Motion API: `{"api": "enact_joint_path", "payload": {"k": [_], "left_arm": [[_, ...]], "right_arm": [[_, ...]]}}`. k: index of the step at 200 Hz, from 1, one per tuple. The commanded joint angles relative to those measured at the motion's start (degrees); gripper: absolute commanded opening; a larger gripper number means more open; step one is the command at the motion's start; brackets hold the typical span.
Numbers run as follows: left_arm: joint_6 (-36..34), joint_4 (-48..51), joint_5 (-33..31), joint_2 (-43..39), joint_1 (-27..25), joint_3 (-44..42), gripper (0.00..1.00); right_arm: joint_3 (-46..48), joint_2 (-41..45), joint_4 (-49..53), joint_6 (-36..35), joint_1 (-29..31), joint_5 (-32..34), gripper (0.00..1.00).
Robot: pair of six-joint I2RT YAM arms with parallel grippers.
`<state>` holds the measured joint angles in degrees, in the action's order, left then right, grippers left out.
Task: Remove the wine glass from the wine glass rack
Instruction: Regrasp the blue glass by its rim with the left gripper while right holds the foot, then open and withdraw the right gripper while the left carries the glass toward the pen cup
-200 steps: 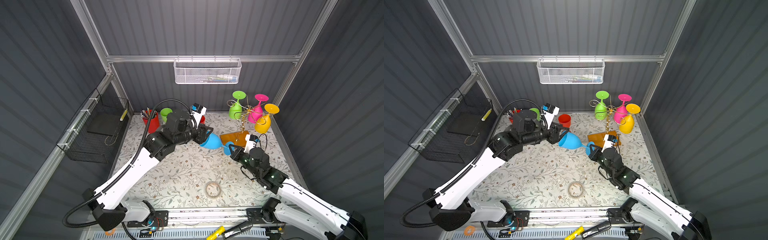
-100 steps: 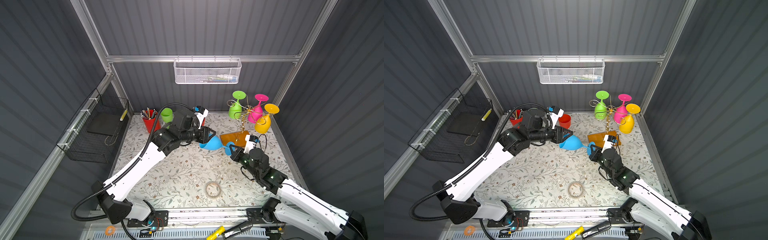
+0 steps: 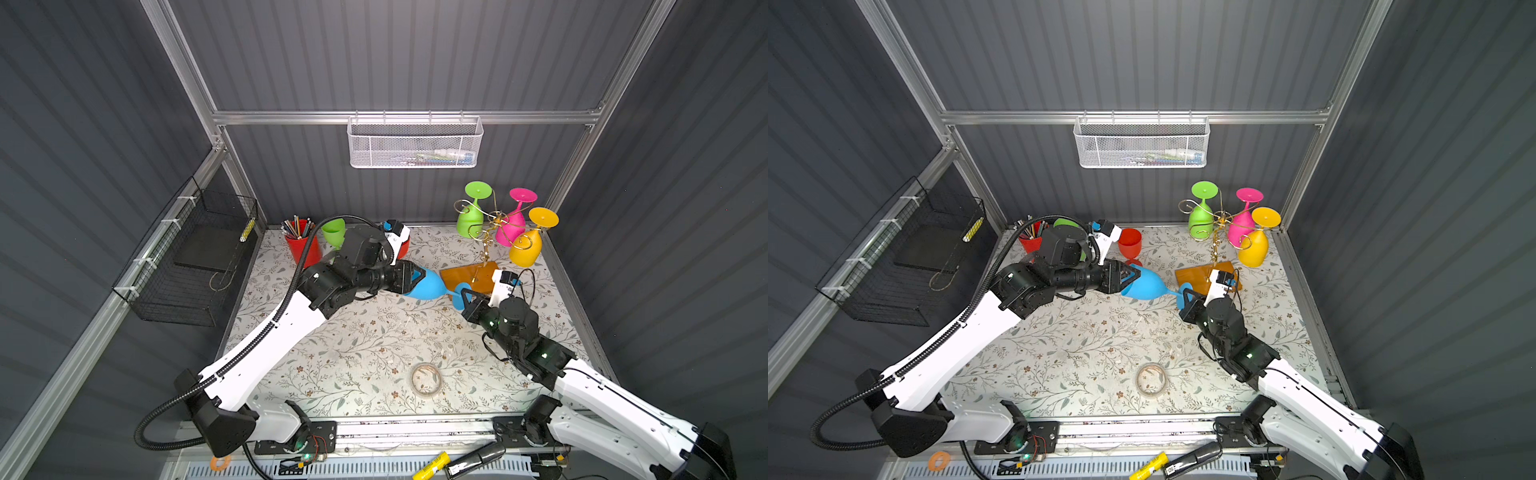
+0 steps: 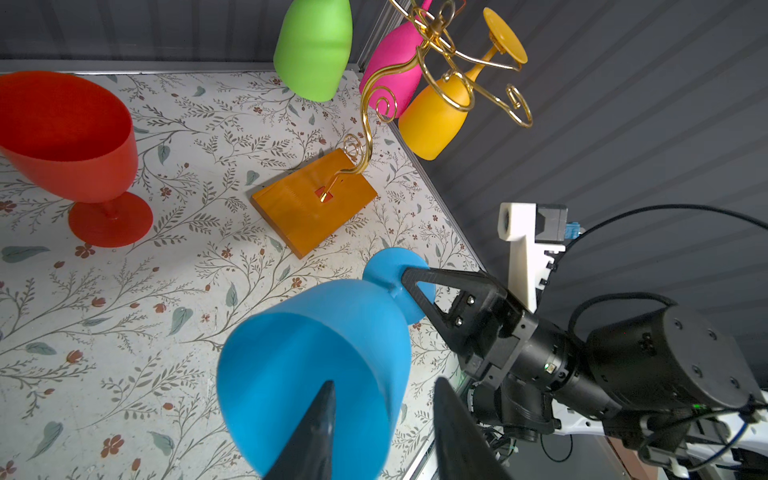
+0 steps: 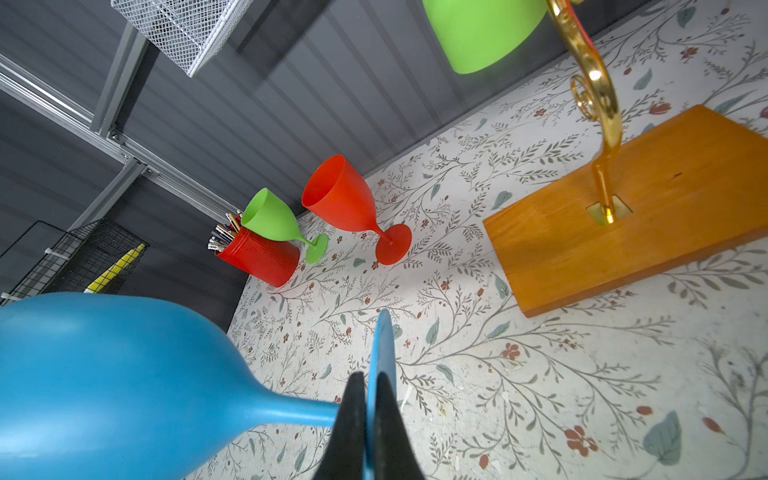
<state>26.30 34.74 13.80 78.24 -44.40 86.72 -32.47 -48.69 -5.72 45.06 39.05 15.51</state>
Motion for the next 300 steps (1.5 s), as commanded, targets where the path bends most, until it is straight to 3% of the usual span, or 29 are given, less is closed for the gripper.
{"api": "enact_joint_path", "payload": {"k": [1,70,152,176,187,232,265,300], "left_arm": [[1.2,0.36,1.76,-0.37,0.37,-1.35,0.4],[3.06,-3.34,4.64,2.48,0.37,-1.75,0.37],[1.63,-1.7,5.53,5.74,0.37,1.35,0.0],[0.26,1.0,2.62,6.44,0.5,4.21,0.0],[-0.43,2.34,1.92,6.78,0.63,5.77,0.0],[-3.24,6.58,2.43,7.46,3.42,11.73,0.0],[-5.36,10.17,2.72,8.72,7.5,17.71,0.0],[-7.41,14.21,5.61,12.03,15.49,23.4,0.0]], "right_arm": [[0.35,0.55,-1.48,-0.96,0.02,1.02,0.0],[0.52,-0.35,-2.1,-1.29,-0.02,0.97,0.0],[0.32,-0.78,-1.84,-2.78,0.16,1.5,0.0],[-0.87,-1.58,-0.62,-4.41,0.4,1.48,0.0],[-1.39,-1.85,-0.48,-5.57,0.51,1.76,0.09],[-1.98,-1.08,-2.55,-13.59,1.33,2.36,0.62],[-1.66,-1.05,-2.85,-17.48,1.43,3.3,0.74],[0.81,-0.83,-7.37,-24.15,3.12,0.87,0.83]]}}
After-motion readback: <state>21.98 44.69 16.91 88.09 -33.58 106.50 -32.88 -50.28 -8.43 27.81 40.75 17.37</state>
